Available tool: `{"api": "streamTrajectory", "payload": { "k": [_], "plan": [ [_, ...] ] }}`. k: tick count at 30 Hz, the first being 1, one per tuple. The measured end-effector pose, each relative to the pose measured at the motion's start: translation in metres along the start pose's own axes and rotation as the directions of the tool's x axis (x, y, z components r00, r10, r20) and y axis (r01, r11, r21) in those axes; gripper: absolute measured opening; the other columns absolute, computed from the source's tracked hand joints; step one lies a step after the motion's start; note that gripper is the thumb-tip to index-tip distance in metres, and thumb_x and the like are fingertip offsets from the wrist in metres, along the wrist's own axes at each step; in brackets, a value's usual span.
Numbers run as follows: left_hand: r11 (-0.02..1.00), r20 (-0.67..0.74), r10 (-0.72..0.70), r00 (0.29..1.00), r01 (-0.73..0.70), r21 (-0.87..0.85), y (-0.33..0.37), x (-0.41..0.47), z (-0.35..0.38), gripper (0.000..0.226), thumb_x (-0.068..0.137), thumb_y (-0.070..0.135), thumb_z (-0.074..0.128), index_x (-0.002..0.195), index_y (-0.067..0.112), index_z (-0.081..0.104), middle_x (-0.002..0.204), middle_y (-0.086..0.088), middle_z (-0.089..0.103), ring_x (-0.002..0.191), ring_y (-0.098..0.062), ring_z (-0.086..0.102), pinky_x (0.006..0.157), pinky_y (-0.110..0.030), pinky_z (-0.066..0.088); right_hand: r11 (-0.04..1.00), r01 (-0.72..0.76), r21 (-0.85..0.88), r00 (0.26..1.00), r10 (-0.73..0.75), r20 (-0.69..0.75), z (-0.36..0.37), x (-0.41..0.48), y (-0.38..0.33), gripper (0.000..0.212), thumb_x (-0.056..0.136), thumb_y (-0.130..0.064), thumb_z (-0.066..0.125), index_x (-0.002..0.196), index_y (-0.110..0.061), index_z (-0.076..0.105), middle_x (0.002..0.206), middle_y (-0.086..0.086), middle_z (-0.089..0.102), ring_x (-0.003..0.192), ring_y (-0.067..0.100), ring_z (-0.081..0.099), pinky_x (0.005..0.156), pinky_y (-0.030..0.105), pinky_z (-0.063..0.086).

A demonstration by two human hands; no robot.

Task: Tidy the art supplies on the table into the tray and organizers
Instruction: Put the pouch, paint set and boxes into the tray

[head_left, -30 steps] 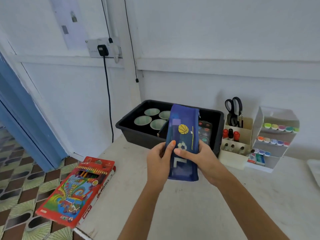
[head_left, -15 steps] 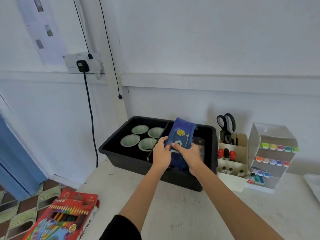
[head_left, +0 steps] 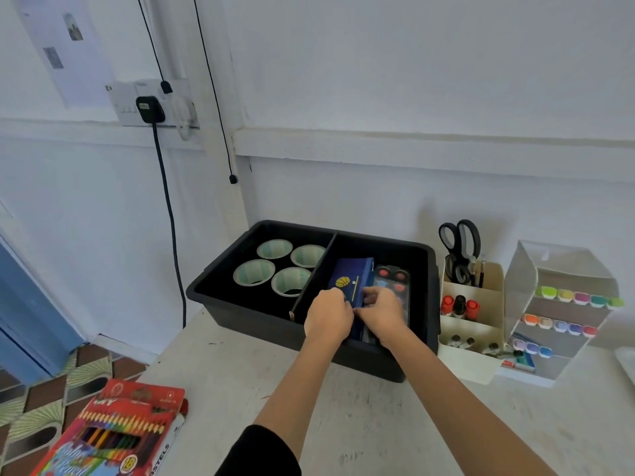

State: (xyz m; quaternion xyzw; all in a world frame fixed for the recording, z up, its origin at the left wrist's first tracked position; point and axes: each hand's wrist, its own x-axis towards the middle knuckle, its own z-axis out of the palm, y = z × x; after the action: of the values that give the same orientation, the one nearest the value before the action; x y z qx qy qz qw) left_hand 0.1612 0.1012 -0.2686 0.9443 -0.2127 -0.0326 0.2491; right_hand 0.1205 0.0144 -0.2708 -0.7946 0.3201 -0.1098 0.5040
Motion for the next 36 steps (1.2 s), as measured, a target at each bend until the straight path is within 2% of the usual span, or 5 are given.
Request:
{"api": "streamTrajectory", "payload": {
  "k": [12,19,25,32,36],
  "plan": [
    [0.923,0.410,0.059,0.910,-0.207,0.326,-0.003,0.022,0.003,0.065,0.088,-0.011,0.042,0.146,0.002,0.015,0.157,-0.014,0.001,0.144,-0.032,0.003,0.114,-0.047,0.017,0.744,0.067,-0.664,0.996,-0.008,0.090,0.010,-0.003,-0.004,0.036,0.094,-0.018,0.046,0.129,-0.020,0.053,0.142,0.008,0.025,0.129,0.032,0.021,0.107,0.045,0.022],
    [0.944,-0.186,0.082,0.979,-0.136,-0.301,-0.005,-0.035,-0.021,0.034,0.092,0.000,0.044,0.121,0.007,0.058,0.118,-0.010,0.059,0.108,-0.021,0.056,0.093,-0.031,0.046,0.949,0.208,-0.237,0.897,-0.282,-0.340,-0.001,-0.008,-0.002,0.027,0.083,0.001,0.054,0.104,-0.009,0.068,0.111,0.014,0.060,0.096,0.028,0.058,0.079,0.043,0.053],
    [0.810,-0.479,-0.192,0.856,-0.137,-0.569,-0.062,-0.135,-0.033,0.028,0.091,0.001,0.049,0.094,0.021,0.069,0.092,0.009,0.068,0.089,0.000,0.060,0.079,-0.012,0.047,0.669,0.739,-0.079,0.554,-0.670,-0.493,0.014,-0.097,-0.007,0.027,0.081,0.019,0.047,0.084,-0.002,0.064,0.080,0.008,0.060,0.075,0.020,0.055,0.068,0.023,0.045],
    [0.862,-0.586,-0.486,0.648,0.242,-0.446,-0.184,-0.195,-0.082,0.025,0.090,0.003,0.050,0.087,0.018,0.069,0.091,0.009,0.066,0.085,-0.004,0.056,0.077,-0.016,0.043,0.745,0.642,0.181,0.763,-0.644,-0.052,0.114,-0.185,0.012,0.043,0.077,0.024,0.051,0.072,-0.017,0.064,0.069,-0.005,0.062,0.072,0.009,0.060,0.063,0.010,0.047],
    [0.816,-0.460,-0.562,0.688,0.551,-0.174,-0.242,-0.220,-0.111,0.029,0.092,0.007,0.047,0.117,0.015,0.060,0.120,-0.003,0.057,0.107,-0.018,0.051,0.092,-0.030,0.043,0.830,0.501,0.244,0.831,-0.540,0.132,0.148,-0.211,0.008,0.046,0.081,0.019,0.046,0.071,-0.022,0.065,0.066,-0.005,0.064,0.070,0.007,0.060,0.059,0.013,0.049]
  ]
}}
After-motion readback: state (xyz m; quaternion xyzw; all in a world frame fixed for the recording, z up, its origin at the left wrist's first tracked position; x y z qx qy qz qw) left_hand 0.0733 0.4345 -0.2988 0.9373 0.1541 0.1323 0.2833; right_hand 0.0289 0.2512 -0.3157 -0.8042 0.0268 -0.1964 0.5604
